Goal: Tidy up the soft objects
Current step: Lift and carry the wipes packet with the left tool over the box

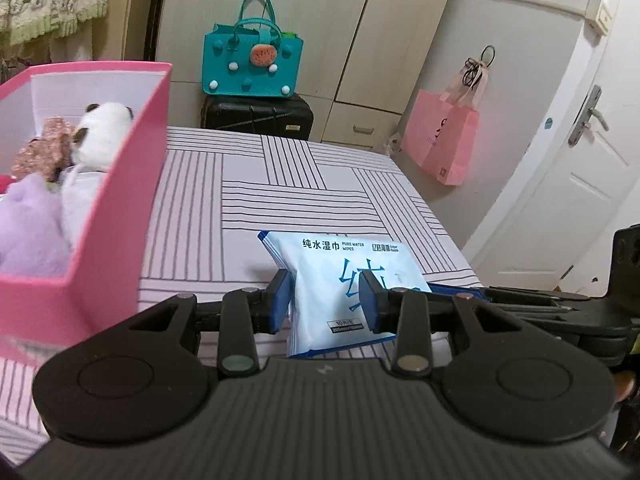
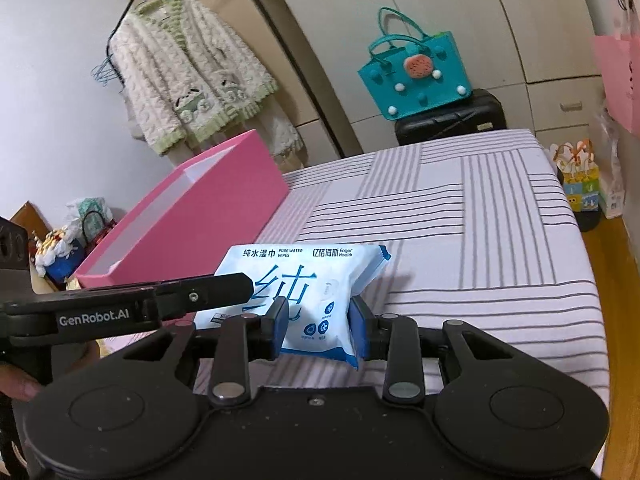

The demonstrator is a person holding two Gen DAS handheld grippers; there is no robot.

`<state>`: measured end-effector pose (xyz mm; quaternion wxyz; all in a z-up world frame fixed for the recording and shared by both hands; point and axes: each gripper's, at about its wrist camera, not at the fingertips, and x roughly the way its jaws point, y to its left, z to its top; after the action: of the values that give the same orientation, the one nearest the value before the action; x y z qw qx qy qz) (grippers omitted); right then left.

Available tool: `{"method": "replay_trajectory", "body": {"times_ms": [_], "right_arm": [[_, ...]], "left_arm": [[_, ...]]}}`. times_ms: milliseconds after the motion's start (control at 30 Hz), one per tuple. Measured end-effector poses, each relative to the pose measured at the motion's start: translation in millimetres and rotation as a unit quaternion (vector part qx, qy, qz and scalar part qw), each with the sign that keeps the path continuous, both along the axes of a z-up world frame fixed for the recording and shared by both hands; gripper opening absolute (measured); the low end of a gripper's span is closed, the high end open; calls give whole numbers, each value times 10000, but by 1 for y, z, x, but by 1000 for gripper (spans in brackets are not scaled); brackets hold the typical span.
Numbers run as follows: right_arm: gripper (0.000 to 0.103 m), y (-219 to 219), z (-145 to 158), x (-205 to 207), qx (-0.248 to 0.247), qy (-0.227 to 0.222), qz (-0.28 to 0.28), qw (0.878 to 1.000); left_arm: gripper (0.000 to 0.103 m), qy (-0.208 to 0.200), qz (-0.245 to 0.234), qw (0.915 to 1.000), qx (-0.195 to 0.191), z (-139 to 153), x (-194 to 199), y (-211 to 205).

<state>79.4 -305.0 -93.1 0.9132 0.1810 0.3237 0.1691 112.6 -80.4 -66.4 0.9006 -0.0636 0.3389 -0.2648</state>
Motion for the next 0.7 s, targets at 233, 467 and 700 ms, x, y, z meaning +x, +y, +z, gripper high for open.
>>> {"method": "replay_trajectory", "body": {"times_ms": [233, 467, 700], "right_arm": [[40, 29, 18, -21, -216, -185, 203, 9994], [41, 55, 42, -36, -389, -451, 434, 9973], [41, 83, 68, -37, -528, -824, 774, 9922]], "left_arm": [[35, -187, 16, 9998, -89, 11, -31, 32], [35, -379, 69, 9990, -228, 27, -47, 63], [35, -710, 105, 9974, 45, 52, -57, 86]]}}
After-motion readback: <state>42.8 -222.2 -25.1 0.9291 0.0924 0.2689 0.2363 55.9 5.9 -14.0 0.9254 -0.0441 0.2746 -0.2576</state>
